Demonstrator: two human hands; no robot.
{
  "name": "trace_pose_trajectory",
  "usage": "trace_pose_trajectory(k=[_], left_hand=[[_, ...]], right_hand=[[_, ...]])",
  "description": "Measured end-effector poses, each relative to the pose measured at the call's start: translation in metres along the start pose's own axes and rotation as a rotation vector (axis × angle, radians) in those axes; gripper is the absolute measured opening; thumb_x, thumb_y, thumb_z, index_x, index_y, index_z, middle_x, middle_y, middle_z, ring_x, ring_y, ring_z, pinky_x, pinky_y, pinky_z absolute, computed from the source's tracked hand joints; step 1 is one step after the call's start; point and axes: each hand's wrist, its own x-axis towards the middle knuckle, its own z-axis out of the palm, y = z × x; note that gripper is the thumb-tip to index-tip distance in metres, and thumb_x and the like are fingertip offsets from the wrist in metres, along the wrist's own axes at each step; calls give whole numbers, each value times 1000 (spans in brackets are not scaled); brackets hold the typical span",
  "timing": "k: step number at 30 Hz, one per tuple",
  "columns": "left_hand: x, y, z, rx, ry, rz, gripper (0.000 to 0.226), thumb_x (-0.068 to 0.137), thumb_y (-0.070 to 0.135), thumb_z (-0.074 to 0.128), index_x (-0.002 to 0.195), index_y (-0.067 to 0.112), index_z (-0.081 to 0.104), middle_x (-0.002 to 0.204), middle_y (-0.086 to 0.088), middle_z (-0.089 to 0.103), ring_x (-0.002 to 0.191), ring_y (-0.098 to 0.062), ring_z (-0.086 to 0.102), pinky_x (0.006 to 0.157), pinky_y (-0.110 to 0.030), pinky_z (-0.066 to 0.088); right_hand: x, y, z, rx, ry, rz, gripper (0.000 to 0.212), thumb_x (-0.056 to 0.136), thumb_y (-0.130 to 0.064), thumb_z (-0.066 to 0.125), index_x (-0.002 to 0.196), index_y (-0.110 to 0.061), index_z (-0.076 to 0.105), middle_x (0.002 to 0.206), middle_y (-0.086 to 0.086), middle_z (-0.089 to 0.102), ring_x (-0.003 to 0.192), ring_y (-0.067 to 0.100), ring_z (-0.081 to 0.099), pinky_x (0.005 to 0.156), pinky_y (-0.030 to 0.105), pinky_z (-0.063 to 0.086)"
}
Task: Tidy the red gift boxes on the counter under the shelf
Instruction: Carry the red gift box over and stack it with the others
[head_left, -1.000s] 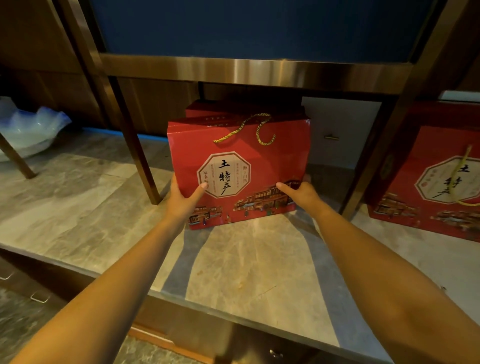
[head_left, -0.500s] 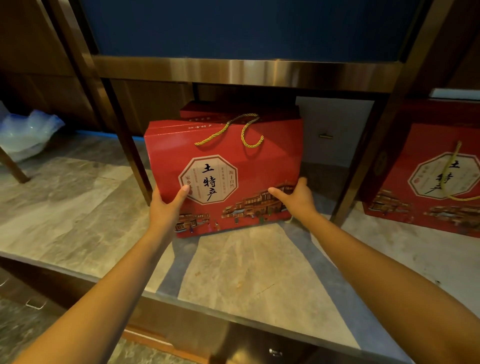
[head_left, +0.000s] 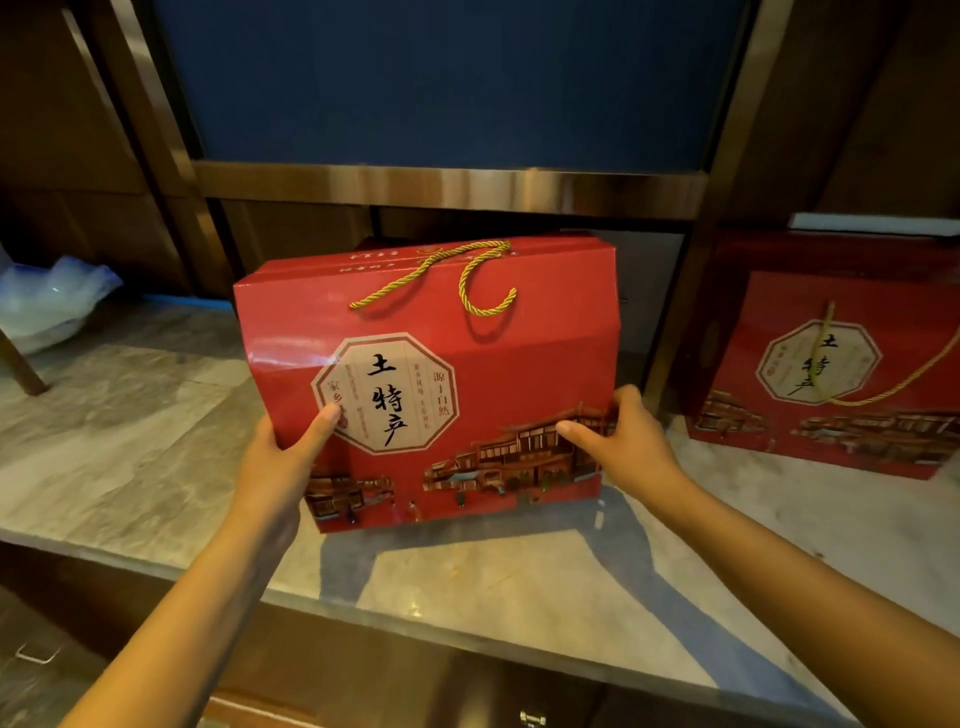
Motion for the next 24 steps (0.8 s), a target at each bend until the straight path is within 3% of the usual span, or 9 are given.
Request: trace_pose_trajectory(k=[4,7,9,12,16,19,22,24], left_hand=[[-32,3,15,22,-13,-30,62,65,49,68,122,26,59,112,6,71,100,-11,66,73,-26,48],[-56,2,33,86,-20,-9,62,63,53,68,120,28,58,105,10,71,95,-8,66,69,-25,49],[-69,2,43,137,6,18,60,60,59,65,114,34,57,98,17,68,90,-3,64,65,-25,48],[-84,0,48,192,59,17,58,56,66,61,108,40,55,97,14,66,89,-9,63,68,-31,48],[-107,-12,51,214,79,-37,84,52,67,65,125,29,49,111,3,64,100,-22,61,80,-41,49],[-123,-15,61,208,71,-69,93,47,65,66,129,25,46,114,0,63,103,-24,60,85,-42,47],[-138,-15,79,225,61,-71,94,46,63,67,130,24,45,116,-2,62,105,-26,59,88,-46,48],[-149,-15,95,241,49,-60,96,47,61,66,131,24,42,113,2,59,101,-23,57,86,-43,47]], right_hand=[[-28,6,-30,96,28,52,48,79,-36,69,112,-17,40,91,-12,50,91,15,53,81,37,51],[-46,20,-57,142,56,75,44,80,-32,69,110,-19,40,88,-17,49,84,7,53,68,22,46],[-56,29,-72,185,62,82,37,82,-26,68,109,-16,45,93,-10,54,85,9,56,62,16,44],[-66,36,-86,181,64,56,30,82,-25,67,105,-19,48,94,-8,58,91,14,60,68,22,49],[-74,44,-96,95,92,36,38,79,-36,69,102,-21,43,94,-9,57,89,12,58,75,36,53],[-85,59,-111,91,84,67,42,75,-42,70,103,-28,42,97,-13,56,90,9,60,73,32,54],[-96,75,-132,110,38,74,50,76,-41,69,120,-37,44,112,-15,52,105,11,55,86,33,50],[-105,85,-148,121,4,60,47,79,-39,67,116,-52,41,113,-19,46,109,10,48,88,30,44]])
